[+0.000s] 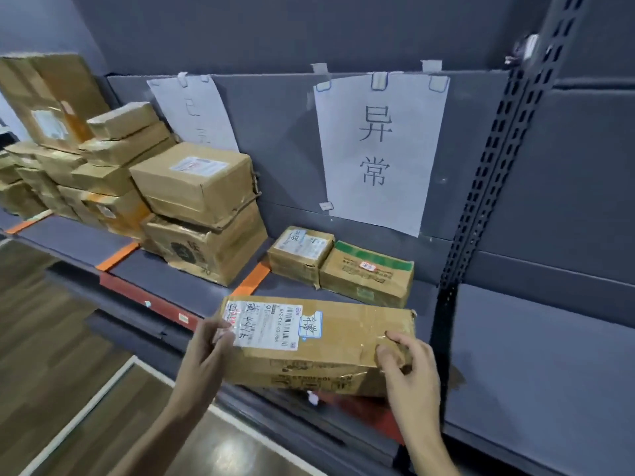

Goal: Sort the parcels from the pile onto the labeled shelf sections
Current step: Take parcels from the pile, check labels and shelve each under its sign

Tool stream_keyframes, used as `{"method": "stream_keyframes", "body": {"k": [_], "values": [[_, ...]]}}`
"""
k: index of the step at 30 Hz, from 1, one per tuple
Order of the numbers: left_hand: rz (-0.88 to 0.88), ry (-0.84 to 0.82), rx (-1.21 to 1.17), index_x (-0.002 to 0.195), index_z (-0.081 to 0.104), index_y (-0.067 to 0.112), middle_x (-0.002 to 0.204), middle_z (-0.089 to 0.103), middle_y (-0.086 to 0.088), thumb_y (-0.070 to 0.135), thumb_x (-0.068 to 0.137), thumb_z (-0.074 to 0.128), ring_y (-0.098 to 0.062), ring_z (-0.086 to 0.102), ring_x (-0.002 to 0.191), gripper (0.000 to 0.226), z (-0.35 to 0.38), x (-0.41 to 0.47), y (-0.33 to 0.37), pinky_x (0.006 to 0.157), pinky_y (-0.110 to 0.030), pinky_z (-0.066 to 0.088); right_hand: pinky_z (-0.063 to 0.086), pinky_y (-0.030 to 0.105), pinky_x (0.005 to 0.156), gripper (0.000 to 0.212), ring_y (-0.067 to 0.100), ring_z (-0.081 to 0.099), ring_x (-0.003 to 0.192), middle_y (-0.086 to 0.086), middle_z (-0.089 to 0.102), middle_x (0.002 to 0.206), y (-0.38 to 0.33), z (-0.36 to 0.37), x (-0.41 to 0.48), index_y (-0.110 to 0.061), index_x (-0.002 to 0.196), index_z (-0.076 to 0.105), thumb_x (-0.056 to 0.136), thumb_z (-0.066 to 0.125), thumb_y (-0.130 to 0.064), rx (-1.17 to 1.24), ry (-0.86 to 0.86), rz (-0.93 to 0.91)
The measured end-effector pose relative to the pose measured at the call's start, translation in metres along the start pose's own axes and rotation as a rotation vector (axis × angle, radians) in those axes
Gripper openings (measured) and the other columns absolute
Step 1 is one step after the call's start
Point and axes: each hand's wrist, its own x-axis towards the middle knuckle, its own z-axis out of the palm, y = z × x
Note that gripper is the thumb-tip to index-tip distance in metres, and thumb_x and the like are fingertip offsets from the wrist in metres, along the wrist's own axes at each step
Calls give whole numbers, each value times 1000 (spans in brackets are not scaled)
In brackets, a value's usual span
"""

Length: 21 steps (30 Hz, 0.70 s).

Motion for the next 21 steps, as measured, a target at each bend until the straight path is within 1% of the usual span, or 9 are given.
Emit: {"method": "stream_keyframes", "body": {"k": [2, 3, 5, 7, 10, 13, 15, 17, 21], "values": [[-2, -81, 33, 94, 53, 29, 98, 62, 4, 37, 84, 47, -14, 57, 83, 13, 2, 41, -8, 67, -34, 45, 43, 25, 85, 16, -10, 51, 100, -19, 51, 110, 2, 18, 9, -33, 102, 65, 88, 67, -25, 1, 78, 22], [-1, -115, 55, 96, 52, 31, 101, 62, 2, 37, 86, 48, -17, 57, 84, 13, 2, 62, -13, 69, -37, 44, 43, 24, 85, 16, -9, 52, 100, -18, 51, 111, 3, 27, 14, -32, 103, 65, 89, 66, -25, -2, 113, 28], [-11, -186, 87, 98, 50, 32, 101, 62, 1, 30, 95, 50, -17, 55, 80, 4, 7, 99, -27, 68, -35, 43, 42, 21, 84, 17, -10, 51, 101, -16, 51, 112, 6, 46, 21, -30, 105, 65, 89, 65, -24, -14, 186, 49], [-1, -261, 105, 97, 47, 32, 103, 62, 0, 23, 98, 46, -19, 56, 84, 10, 12, 128, -40, 68, -33, 42, 40, 16, 81, 16, -10, 51, 100, -14, 51, 112, 7, 63, 25, -30, 104, 63, 90, 64, -23, -25, 258, 78], [-17, -361, 80, 97, 46, 32, 110, 60, 1, 22, 99, 45, -19, 57, 100, 11, 17, 159, -53, 73, -31, 45, 37, 6, 76, 17, -9, 50, 100, -14, 46, 114, 6, 85, 31, -31, 108, 59, 92, 62, -28, -61, 317, 124], [-10, -419, 74, 99, 46, 32, 112, 60, -2, 23, 99, 45, -19, 58, 97, 9, 20, 181, -59, 73, -32, 46, 38, 4, 72, 23, -14, 48, 97, -9, 40, 118, 5, 100, 36, -27, 115, 51, 94, 59, -32, -70, 376, 168], [17, -430, 80, 104, 47, 22, 109, 59, -3, 21, 99, 46, -15, 56, 92, 6, 23, 189, -59, 67, -24, 43, 39, 7, 76, 28, -15, 46, 98, -6, 38, 120, 5, 105, 40, -24, 117, 47, 94, 59, -33, -75, 422, 166], [33, -437, 74, 108, 46, 15, 108, 58, -2, 19, 99, 46, -14, 57, 95, 10, 24, 195, -57, 66, -20, 41, 42, 18, 87, 31, -11, 47, 101, -5, 36, 122, 4, 108, 43, -23, 118, 44, 93, 60, -33, -98, 447, 152], [81, -483, 116, 107, 48, 16, 114, 55, -2, 19, 97, 49, -20, 53, 109, 10, 21, 207, -60, 76, -25, 40, 45, 39, 96, 31, 7, 50, 100, -6, 34, 121, 3, 110, 47, -26, 115, 46, 91, 59, -41, -217, 453, 182]]}}
